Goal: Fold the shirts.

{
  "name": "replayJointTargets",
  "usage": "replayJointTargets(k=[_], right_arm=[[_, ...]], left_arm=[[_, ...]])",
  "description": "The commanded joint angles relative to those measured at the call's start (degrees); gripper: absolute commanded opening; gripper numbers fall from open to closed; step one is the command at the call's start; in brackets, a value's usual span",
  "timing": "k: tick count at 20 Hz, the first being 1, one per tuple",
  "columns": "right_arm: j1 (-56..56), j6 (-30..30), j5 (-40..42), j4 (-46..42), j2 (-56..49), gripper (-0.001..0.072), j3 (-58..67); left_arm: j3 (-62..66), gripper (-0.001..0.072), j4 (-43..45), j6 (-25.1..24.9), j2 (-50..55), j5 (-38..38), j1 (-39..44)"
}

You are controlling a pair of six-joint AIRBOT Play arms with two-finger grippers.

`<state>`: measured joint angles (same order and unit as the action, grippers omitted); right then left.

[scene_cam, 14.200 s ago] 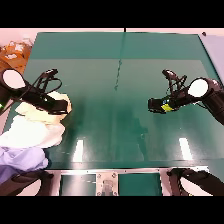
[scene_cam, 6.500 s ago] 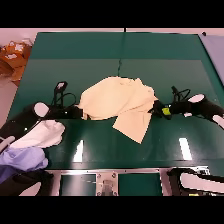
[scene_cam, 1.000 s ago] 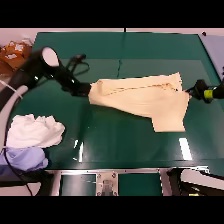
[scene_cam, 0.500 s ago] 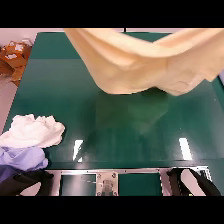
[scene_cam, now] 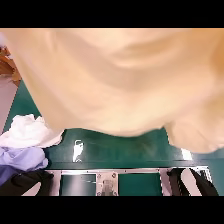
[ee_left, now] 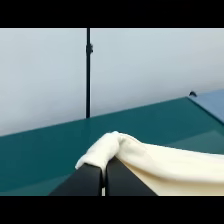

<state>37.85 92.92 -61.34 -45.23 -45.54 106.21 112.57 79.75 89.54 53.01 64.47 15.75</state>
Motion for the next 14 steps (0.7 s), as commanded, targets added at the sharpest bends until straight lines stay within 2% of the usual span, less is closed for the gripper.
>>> replayJointTargets(k=[1,5,8,11,14], right_arm=[[-2.34,-3.15,0.09,0.79,-4.33,0.0018,-7.17],[-9.55,-11.80,6.16,0.61,-15.39,0.0019,-22.16],[-12.74,-15.91,12.31,0.63,-28.55,0.0019,-27.96],[-13.92,-16.09,16.61,0.96,-41.13,0.0019,-27.58],[-14.25,-16.06,20.04,1.29,-48.76,0.0019,-25.92]], left_arm=[[-7.23,0.0025,0.79,1.11,6.14,-3.34,-0.02],[-10.69,0.0025,-1.84,1.05,24.87,-8.96,-0.02],[-10.67,0.0026,-7.04,-0.11,40.76,-14.05,-0.02],[-10.67,0.0025,-15.34,-2.49,52.19,-23.19,-0.02],[-10.67,0.0026,-25.11,-8.63,56.74,-30.18,0.04]])
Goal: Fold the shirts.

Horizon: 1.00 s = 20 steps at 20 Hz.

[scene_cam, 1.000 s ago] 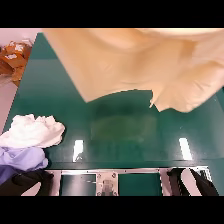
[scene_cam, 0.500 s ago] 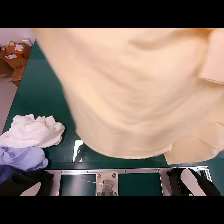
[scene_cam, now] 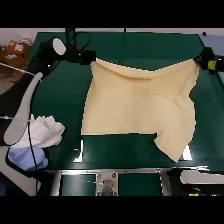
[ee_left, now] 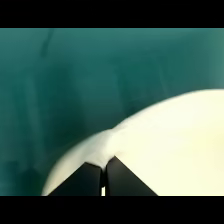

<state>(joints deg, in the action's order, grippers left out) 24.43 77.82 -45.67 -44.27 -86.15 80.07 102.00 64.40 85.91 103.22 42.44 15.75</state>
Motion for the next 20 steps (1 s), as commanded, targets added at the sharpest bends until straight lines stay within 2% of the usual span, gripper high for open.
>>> replayJointTargets(k=[1,2,3,4,5,6,8,9,10,11,14,17,20], right_arm=[[-0.81,-0.96,4.35,0.33,-9.79,0.0020,0.76],[-0.74,-0.96,4.28,0.26,-10.75,0.0043,0.90],[-0.33,-0.98,4.02,-0.20,-10.97,0.0179,0.90],[0.44,-0.98,2.97,-0.98,-10.86,0.0335,1.22],[1.92,-0.96,-0.22,-2.21,-10.71,0.0404,2.38],[4.17,-0.92,-4.76,-4.09,-10.40,0.0393,3.89],[9.49,-0.92,-13.62,-6.88,-9.09,0.0245,5.29],[12.15,-0.96,-17.31,-8.11,-8.31,0.0245,5.11],[14.86,-0.96,-20.85,-10.25,-7.43,0.0245,4.39],[17.14,-0.96,-23.41,-12.70,-6.29,0.0245,2.91],[23.89,-0.96,-25.29,-19.50,-0.87,0.0275,-6.40],[30.71,-3.08,-25.24,-19.78,3.34,0.0412,-16.37],[33.38,-5.27,-24.33,-19.21,3.56,0.0427,-22.84]], left_arm=[[-0.04,0.0026,-10.84,-5.51,7.04,-8.92,0.04],[-0.04,0.0028,-10.75,-5.42,7.26,-8.66,0.02],[-0.02,0.0103,-10.36,-5.42,7.23,-7.54,-0.09],[0.09,0.0428,-10.40,-5.40,7.08,-5.57,-0.61],[1.09,0.0562,-10.40,-5.38,7.02,-1.55,-1.84],[2.75,0.0528,-10.40,-5.40,7.02,4.13,-3.52],[6.25,0.0528,-10.43,-5.35,7.02,16.28,-7.26],[7.87,0.0501,-10.45,-5.14,7.02,22.21,-9.18],[8.98,0.0227,-10.49,-5.01,7.02,27.06,-10.69],[9.81,0.0026,-10.51,-5.77,7.02,31.41,-12.11],[9.81,0.0025,-8.61,-5.84,6.99,40.24,-13.73],[7.26,0.0024,-6.71,-5.90,6.47,47.80,-13.29],[-6.93,0.0025,-7.10,-8.20,-0.79,44.48,-13.11]])
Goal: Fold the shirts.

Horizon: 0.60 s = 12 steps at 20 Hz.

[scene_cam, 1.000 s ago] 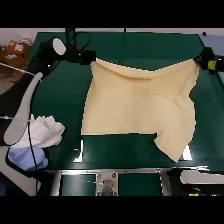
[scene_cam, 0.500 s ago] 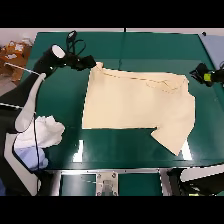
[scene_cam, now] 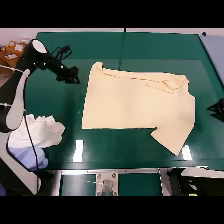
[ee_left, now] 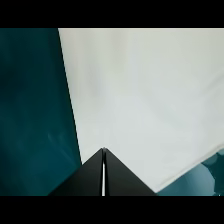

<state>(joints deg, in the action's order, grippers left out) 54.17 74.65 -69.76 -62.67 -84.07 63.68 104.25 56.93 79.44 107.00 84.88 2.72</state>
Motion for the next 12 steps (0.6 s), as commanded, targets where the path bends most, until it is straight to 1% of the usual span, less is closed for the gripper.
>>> replayJointTargets(k=[1,3,6,7,8,9,10,11,12], right_arm=[[3.50,-2.64,1.16,0.39,1.49,0.0427,-7.98],[2.23,-5.38,2.78,5.11,1.33,0.0427,-9.75],[-1.11,-5.92,4.85,6.08,-0.11,0.0436,-10.12],[-1.84,-5.92,5.29,6.08,-0.85,0.0484,-10.10],[-2.27,-5.92,5.53,6.12,-1.64,0.0493,-10.10],[-2.67,-5.92,5.60,6.36,-2.51,0.0493,-10.16],[-3.37,-5.95,4.96,6.27,-3.32,0.0493,-10.29],[-4.13,-6.36,3.32,6.10,-4.11,0.0492,-10.64],[-4.50,-6.38,1.66,5.86,-4.63,0.0492,-11.08]], left_arm=[[-15.34,0.0025,0.42,-2.16,-8.22,-0.83,-0.15],[-27.71,0.0025,0.33,-2.60,-16.48,-6.82,-1.60],[-42.29,0.0026,-0.83,-0.85,-26.82,-13.62,-5.27],[-45.83,0.0026,-0.83,1.44,-29.03,-14.86,-6.16],[-48.06,0.0029,-0.74,2.89,-30.27,-15.21,-6.29],[-49.22,0.0065,-1.18,3.06,-30.45,-14.97,-6.23],[-50.16,0.0364,-2.29,3.15,-30.38,-15.19,-5.99],[-50.97,0.0475,-4.00,3.50,-30.38,-16.24,-5.99],[-51.52,0.0470,-4.72,3.65,-30.38,-17.81,-5.99]])
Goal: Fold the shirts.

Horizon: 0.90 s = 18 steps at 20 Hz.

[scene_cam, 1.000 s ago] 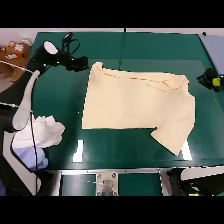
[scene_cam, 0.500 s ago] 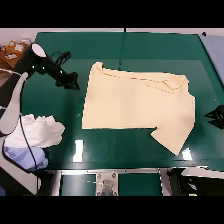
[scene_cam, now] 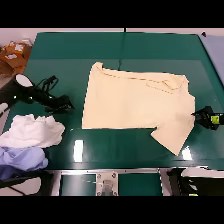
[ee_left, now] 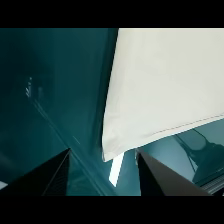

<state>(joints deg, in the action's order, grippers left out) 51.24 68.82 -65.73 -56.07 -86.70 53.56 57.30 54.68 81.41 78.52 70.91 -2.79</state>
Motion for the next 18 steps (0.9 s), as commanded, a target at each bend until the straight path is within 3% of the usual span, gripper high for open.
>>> replayJointTargets(k=[1,5,8,13,16,18], right_arm=[[-1.99,-0.57,-3.23,-0.81,-2.21,0.0492,-1.42],[-2.23,-0.55,-2.40,-0.48,-2.21,0.0492,-1.51],[-2.23,-0.59,-1.77,-0.50,-2.21,0.0491,-1.51],[-2.23,-0.52,-1.60,-0.22,-2.21,0.0492,-1.51],[-2.23,-0.52,-2.25,-0.24,-2.21,0.0492,-1.51],[-2.12,-0.55,-3.39,-0.35,-2.21,0.0492,-1.51]], left_arm=[[-4.98,0.0470,-2.62,2.14,-1.88,-5.05,-0.48],[-7.54,0.0470,-2.69,2.64,-1.38,-10.12,-0.48],[-11.82,0.0471,-7.61,1.14,-0.92,-13.99,-0.48],[-16.17,0.0470,-21.20,-7.78,3.43,-13.49,2.93],[-16.15,0.0470,-21.79,-7.98,6.12,-14.12,9.27],[-15.91,0.0469,-22.47,-8.07,6.23,-12.31,9.27]])
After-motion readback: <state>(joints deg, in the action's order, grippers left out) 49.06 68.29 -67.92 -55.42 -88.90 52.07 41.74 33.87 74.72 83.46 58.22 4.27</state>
